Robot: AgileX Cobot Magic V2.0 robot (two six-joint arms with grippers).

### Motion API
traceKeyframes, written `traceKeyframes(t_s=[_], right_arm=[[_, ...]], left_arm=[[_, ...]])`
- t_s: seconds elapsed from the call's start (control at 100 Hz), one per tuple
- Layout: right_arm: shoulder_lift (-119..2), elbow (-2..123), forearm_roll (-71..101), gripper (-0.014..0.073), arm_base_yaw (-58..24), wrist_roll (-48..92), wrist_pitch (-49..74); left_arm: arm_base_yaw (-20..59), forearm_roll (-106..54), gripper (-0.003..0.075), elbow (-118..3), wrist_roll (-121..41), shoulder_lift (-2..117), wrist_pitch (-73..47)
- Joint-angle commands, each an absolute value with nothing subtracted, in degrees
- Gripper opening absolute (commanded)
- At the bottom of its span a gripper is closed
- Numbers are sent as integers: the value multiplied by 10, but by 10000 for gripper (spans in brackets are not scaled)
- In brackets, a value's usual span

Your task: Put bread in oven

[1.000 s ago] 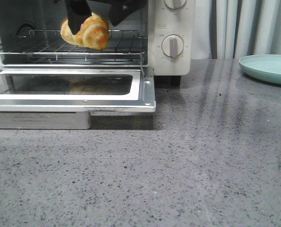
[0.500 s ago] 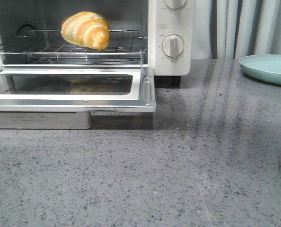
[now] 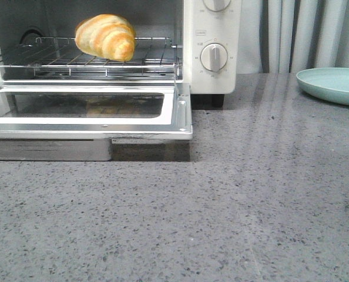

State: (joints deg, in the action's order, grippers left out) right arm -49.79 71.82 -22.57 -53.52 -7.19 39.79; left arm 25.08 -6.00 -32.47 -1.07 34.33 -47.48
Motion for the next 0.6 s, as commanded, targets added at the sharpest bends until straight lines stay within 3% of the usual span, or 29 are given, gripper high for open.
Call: traceKeyframes(t_s=[0.0, 0.32, 0.59], right_arm=[[-471, 728, -245, -69, -535, -64, 362], [-450, 728, -245, -69, -535, -64, 360], [-438, 722, -245, -69, -535, -64, 364]], left_arm=[[250, -62, -22, -340, 0, 377, -450], [250, -66, -22, -342, 0, 491, -392], [250, -67, -22, -342, 0, 461, -409]])
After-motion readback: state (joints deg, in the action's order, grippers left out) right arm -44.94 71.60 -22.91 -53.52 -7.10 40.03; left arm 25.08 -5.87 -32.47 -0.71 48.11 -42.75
